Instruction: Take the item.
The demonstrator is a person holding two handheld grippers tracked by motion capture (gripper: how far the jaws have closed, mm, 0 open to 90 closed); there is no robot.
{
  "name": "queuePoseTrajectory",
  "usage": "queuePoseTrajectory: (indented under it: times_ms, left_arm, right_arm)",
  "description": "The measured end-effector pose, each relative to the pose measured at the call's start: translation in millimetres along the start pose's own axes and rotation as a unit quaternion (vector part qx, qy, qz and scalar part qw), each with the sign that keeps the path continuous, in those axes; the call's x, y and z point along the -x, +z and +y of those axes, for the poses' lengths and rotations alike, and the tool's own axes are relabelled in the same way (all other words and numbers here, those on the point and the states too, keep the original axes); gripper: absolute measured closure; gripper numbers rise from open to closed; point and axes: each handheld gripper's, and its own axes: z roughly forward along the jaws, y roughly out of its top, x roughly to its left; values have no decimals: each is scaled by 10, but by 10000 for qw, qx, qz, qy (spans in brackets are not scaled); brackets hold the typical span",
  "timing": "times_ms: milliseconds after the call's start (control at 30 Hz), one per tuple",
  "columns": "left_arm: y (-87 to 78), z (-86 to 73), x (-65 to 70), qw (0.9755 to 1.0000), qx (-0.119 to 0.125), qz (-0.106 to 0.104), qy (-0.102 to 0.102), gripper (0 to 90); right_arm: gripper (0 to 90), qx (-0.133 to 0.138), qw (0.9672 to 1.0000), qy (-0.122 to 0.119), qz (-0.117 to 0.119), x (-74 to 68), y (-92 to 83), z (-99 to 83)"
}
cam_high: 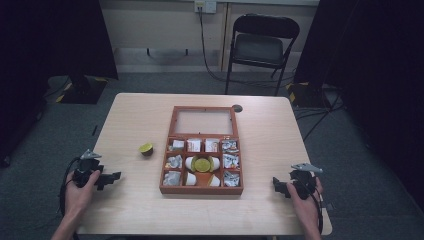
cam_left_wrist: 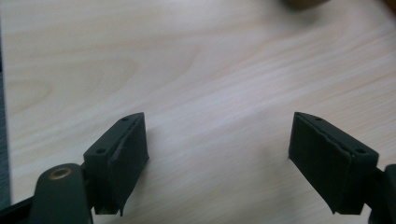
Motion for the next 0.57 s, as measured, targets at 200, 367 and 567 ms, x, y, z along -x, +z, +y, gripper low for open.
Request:
queuePoseTrajectory:
  times_ms: [200,367,567]
  left_arm:
    - [52,-67,96,9993,255,259,130,125]
    - [94,-133,108,9977,595,312,106,73]
    - [117,-116,110,9980,494,397,4,0]
  right_arm:
    - [0,-13,10000,6,9,-1,0,3]
    - [0,-13,10000,5,9,-1,0,3]
    - [0,-14,10000,7,8,-2,0,2]
